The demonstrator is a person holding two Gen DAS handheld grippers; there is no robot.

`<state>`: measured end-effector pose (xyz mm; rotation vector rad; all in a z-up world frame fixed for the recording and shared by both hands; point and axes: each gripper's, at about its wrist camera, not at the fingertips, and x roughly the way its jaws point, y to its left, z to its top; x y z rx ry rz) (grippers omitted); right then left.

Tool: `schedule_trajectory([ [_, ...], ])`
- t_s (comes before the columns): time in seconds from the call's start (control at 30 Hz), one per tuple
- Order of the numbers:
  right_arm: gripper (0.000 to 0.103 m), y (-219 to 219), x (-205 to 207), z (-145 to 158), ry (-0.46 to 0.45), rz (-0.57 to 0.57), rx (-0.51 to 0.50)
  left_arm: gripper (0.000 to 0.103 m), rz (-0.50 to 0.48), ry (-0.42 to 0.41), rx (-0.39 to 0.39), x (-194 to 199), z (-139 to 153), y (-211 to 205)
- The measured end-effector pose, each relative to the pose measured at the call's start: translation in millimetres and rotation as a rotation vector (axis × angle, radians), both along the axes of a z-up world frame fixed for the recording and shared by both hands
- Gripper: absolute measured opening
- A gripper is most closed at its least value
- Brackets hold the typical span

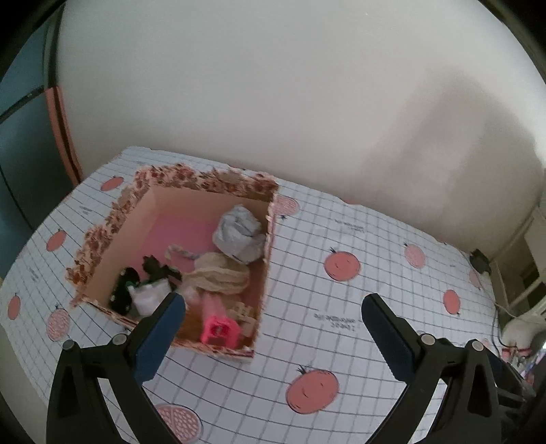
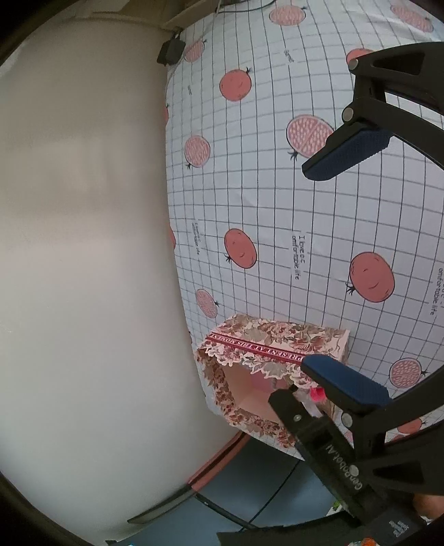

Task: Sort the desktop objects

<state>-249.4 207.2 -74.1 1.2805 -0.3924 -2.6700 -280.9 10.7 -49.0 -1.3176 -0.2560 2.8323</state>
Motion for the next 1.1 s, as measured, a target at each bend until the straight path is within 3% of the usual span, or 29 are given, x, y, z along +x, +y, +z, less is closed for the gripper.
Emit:
schedule_trajectory([
  [0.2,0.103,8,20,12,0.019,-0.003,-0.001,0.103,0.003,0.006,0.018,16,9,3],
  [0.4,0.103,2,51,32,0.044,0.017,0.001,0.103,0.042,0.059,-0.081,46,34,-2],
  [0.47,0.103,0,69,42,0.056,0.016,-0.014,0.103,0.031,0.064,-0.078,62,41,-6],
  [0.77,0.103,-2,136,80,0.063,0.008,0.005,0.103,-0.036,0.026,-0.118,132,65,-3],
  [1.1,0.103,-17,193,115,0.065,0.012,0.050,0.103,-0.012,0.004,-0.117,188,95,-15],
])
